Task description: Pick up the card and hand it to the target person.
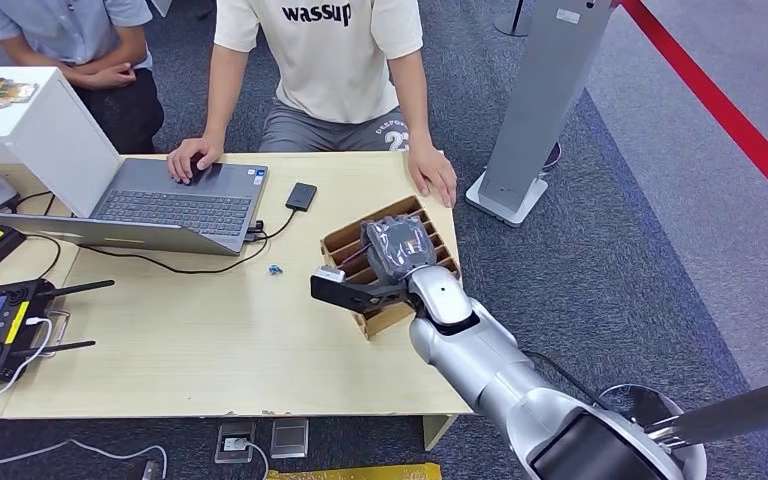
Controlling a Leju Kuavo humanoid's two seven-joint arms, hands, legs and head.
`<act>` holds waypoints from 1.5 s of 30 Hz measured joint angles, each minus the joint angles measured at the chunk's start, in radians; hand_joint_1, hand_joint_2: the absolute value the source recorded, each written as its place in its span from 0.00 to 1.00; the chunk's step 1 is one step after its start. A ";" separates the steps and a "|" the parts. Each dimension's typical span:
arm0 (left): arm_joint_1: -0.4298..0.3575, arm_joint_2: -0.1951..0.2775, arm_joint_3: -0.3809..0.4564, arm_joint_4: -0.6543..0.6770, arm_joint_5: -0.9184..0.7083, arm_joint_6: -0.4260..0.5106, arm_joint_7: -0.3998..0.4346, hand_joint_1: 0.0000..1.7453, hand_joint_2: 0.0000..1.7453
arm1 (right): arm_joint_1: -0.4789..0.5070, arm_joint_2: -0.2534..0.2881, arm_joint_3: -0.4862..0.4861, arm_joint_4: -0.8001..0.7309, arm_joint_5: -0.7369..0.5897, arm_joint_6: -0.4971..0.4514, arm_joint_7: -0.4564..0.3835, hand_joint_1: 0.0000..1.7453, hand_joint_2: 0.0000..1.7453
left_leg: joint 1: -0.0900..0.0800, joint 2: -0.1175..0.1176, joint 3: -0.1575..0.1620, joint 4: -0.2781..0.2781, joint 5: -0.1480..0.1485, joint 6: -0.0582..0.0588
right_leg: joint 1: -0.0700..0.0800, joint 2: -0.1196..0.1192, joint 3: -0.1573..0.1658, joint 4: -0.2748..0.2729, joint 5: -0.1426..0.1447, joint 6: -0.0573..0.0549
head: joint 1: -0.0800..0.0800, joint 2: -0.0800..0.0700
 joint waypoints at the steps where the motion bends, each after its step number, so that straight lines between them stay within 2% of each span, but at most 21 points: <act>1: 0.000 -0.001 0.000 0.000 0.003 0.004 0.000 0.00 0.00 | -0.001 0.003 0.001 0.001 0.000 -0.003 -0.001 1.00 1.00 | 0.000 0.000 0.000 0.000 0.000 0.000 | 0.000 0.000 0.000 0.000 0.000 0.000 | 0.000 0.000; 8: 0.000 -0.008 0.001 0.000 0.015 0.025 -0.004 0.00 0.00 | -0.012 0.012 0.002 0.003 -0.016 -0.036 -0.004 1.00 1.00 | 0.000 0.000 0.000 0.000 0.000 0.000 | 0.000 0.000 0.000 0.000 0.000 0.000 | 0.000 0.000; 12: 0.001 -0.013 0.002 0.000 0.020 0.026 -0.005 0.00 0.00 | -0.021 -0.001 -0.011 -0.026 -0.028 -0.053 0.028 1.00 1.00 | 0.000 0.000 0.001 0.000 0.000 0.000 | 0.000 0.000 0.000 0.000 0.000 0.000 | 0.000 0.000; 20: 0.005 -0.012 0.000 0.000 -0.010 -0.014 -0.013 0.00 0.00 | 0.013 -0.114 -0.104 -0.228 0.020 -0.030 0.131 1.00 1.00 | 0.000 0.000 0.001 0.001 0.000 0.000 | 0.000 0.000 0.000 0.000 0.000 0.000 | 0.001 0.000; 28: 0.005 -0.002 -0.001 0.000 -0.037 -0.040 -0.019 0.00 0.00 | 0.082 -0.218 -0.231 -0.486 0.052 -0.007 0.175 1.00 1.00 | 0.000 0.000 0.001 0.001 0.000 0.000 | 0.000 0.000 0.000 0.000 0.000 0.000 | 0.000 0.000; 42: 0.003 0.006 -0.011 0.000 -0.067 -0.061 -0.035 0.00 0.00 | 0.138 -0.289 -0.360 -0.762 0.090 -0.019 0.198 1.00 1.00 | 0.000 -0.001 -0.001 0.001 0.000 0.000 | 0.000 0.000 -0.001 0.000 0.000 0.000 | 0.001 0.000; 43: 0.003 0.006 -0.012 0.000 -0.069 -0.062 -0.036 0.00 0.00 | 0.142 -0.292 -0.364 -0.775 0.093 -0.019 0.197 0.99 1.00 | 0.000 -0.001 -0.001 0.001 0.000 0.000 | 0.000 0.000 -0.001 0.000 0.000 0.000 | 0.001 0.000; 45: 0.003 0.006 -0.014 0.000 -0.070 -0.064 -0.039 0.00 0.00 | 0.149 -0.296 -0.371 -0.799 0.099 -0.018 0.194 0.48 1.00 | 0.000 -0.001 -0.001 0.001 0.000 0.000 | 0.000 0.000 -0.001 0.000 0.000 0.000 | 0.001 0.000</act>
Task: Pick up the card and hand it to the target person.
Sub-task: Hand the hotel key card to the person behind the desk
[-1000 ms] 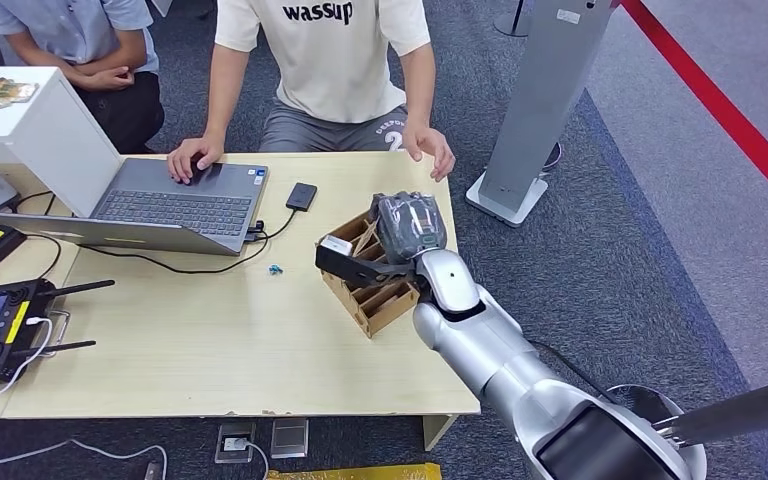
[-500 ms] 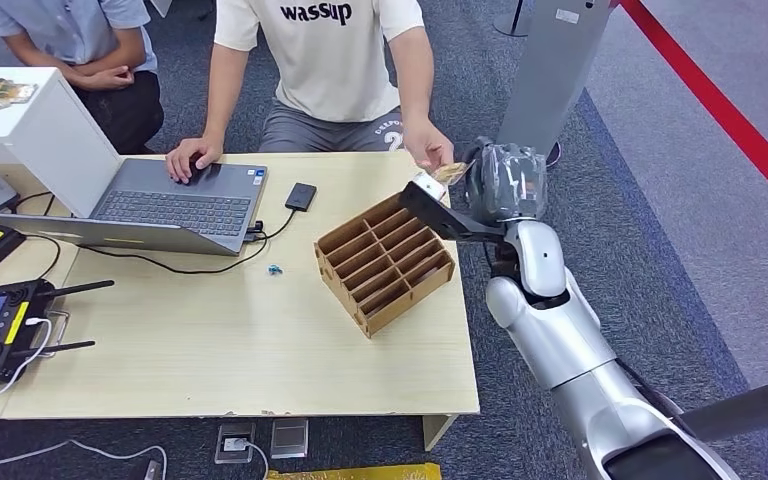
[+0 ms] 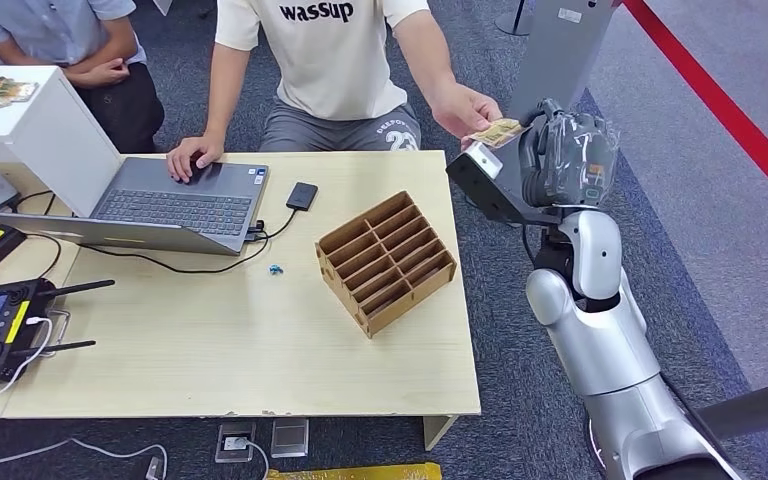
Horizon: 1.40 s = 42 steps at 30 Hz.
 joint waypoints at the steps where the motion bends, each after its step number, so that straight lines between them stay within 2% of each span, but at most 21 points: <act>1: 0.000 0.000 -0.001 0.000 0.000 0.000 -0.001 0.00 0.00 | 0.003 -0.001 -0.003 -0.011 0.002 0.001 -0.002 0.24 1.00 | 0.000 0.000 0.000 0.000 0.000 0.000 | 0.000 0.000 0.000 0.000 0.000 0.000 | 0.000 0.000; 2: 0.000 0.000 -0.002 0.000 0.000 0.000 -0.002 0.00 0.00 | 0.006 -0.002 -0.006 -0.022 0.004 0.002 -0.003 0.00 1.00 | 0.000 0.000 0.000 0.000 0.000 0.000 | 0.000 0.000 0.000 0.000 0.000 0.000 | 0.000 0.000; 8: -0.001 0.000 -0.003 0.000 0.000 -0.005 -0.012 0.00 0.00 | 0.014 -0.003 -0.014 -0.070 -0.092 0.091 -0.059 0.00 1.00 | 0.000 0.000 0.000 0.000 0.000 0.000 | 0.000 0.000 0.000 0.000 0.000 0.000 | -0.001 0.000; 12: -0.002 0.000 -0.003 0.000 0.003 0.001 -0.029 0.00 0.00 | 0.039 -0.003 -0.011 -0.109 -0.250 0.154 -0.117 0.00 1.00 | 0.000 0.000 0.001 0.000 0.000 0.000 | 0.000 0.000 0.000 0.000 0.000 0.000 | -0.001 0.000; 17: 0.000 0.000 -0.003 0.000 0.006 -0.002 -0.045 0.00 0.00 | 0.167 -0.021 -0.018 -0.255 -0.558 0.238 -0.162 0.00 1.00 | 0.000 0.000 0.000 0.000 0.000 0.000 | 0.000 0.000 -0.001 0.000 0.000 0.000 | -0.001 0.000; 27: 0.001 0.006 -0.003 0.000 0.008 -0.020 -0.052 0.00 0.00 | 0.374 -0.089 -0.071 -0.504 -0.882 0.353 -0.192 0.00 1.00 | 0.000 0.000 0.001 0.000 -0.001 0.000 | 0.000 0.000 0.000 -0.001 0.000 0.000 | -0.001 0.000; 35: 0.001 0.017 -0.003 0.000 0.010 -0.026 -0.049 0.00 0.00 | 0.454 -0.124 -0.094 -0.599 -0.930 0.386 -0.194 0.00 1.00 | 0.000 0.000 0.001 0.000 -0.001 0.000 | 0.000 0.000 0.000 -0.001 0.000 0.000 | -0.001 0.000; 42: -0.001 0.019 -0.003 0.000 0.027 -0.013 -0.039 0.00 0.00 | 0.535 -0.127 -0.071 -0.583 -0.930 0.408 -0.183 0.00 1.00 | 0.000 0.000 0.000 0.000 -0.001 0.000 | 0.000 0.000 0.000 -0.001 0.000 0.000 | -0.001 0.000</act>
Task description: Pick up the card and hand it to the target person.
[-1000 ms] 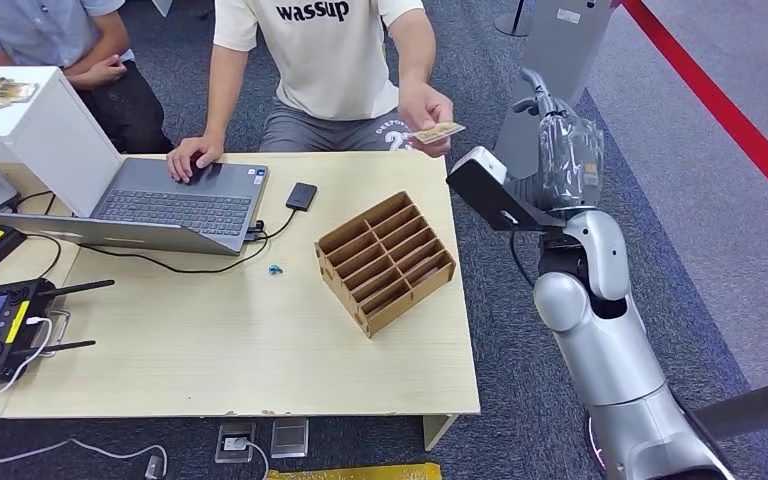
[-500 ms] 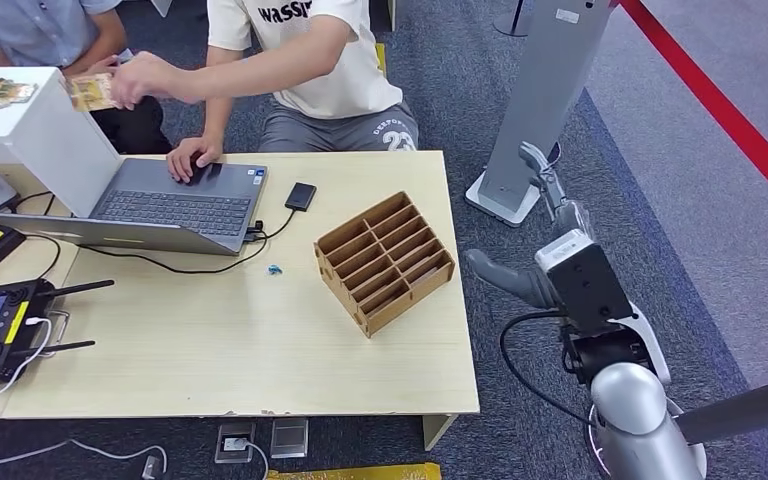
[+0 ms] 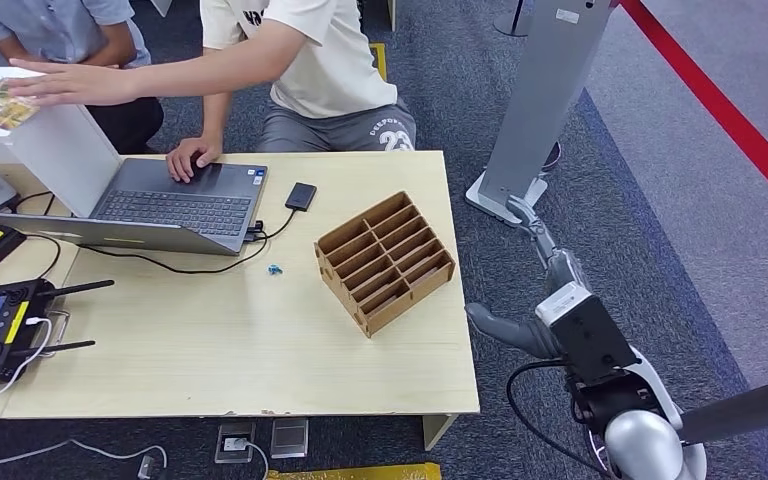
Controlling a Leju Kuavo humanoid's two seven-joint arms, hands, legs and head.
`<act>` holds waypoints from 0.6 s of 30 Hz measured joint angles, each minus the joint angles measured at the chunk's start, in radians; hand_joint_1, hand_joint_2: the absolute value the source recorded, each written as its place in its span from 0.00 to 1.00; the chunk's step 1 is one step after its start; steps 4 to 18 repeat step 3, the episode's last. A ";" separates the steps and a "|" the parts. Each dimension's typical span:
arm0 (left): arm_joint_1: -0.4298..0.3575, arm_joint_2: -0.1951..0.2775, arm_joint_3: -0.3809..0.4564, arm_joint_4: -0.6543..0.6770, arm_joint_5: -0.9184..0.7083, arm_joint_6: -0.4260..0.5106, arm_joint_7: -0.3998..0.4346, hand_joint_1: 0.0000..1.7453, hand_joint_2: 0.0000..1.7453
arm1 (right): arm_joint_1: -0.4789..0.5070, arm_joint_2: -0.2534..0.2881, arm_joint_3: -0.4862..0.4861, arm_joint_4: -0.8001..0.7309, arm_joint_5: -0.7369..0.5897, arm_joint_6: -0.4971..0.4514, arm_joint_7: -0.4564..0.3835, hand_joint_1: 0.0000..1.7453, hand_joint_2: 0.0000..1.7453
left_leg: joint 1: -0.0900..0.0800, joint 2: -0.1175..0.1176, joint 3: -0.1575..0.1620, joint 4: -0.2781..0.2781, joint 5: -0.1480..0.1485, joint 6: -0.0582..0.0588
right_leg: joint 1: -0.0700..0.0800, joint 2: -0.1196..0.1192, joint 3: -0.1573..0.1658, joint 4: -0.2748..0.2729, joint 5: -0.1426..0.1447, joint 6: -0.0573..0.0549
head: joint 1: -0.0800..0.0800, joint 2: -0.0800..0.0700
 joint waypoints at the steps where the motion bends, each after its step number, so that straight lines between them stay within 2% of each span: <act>1: 0.000 0.000 0.000 0.000 0.002 0.002 0.002 0.00 0.00 | 0.006 0.002 0.009 0.012 0.007 -0.007 0.000 0.00 1.00 | 0.000 0.000 0.000 0.000 0.000 0.000 | 0.000 0.000 0.000 0.000 0.000 0.000 | 0.000 0.000; 18: -0.001 0.000 0.000 0.000 0.003 0.004 0.004 0.00 0.00 | 0.013 0.005 0.023 0.029 0.015 -0.015 0.000 0.00 1.00 | 0.000 0.000 0.000 0.000 0.000 0.000 | 0.000 0.000 0.000 0.000 0.000 0.000 | 0.000 0.000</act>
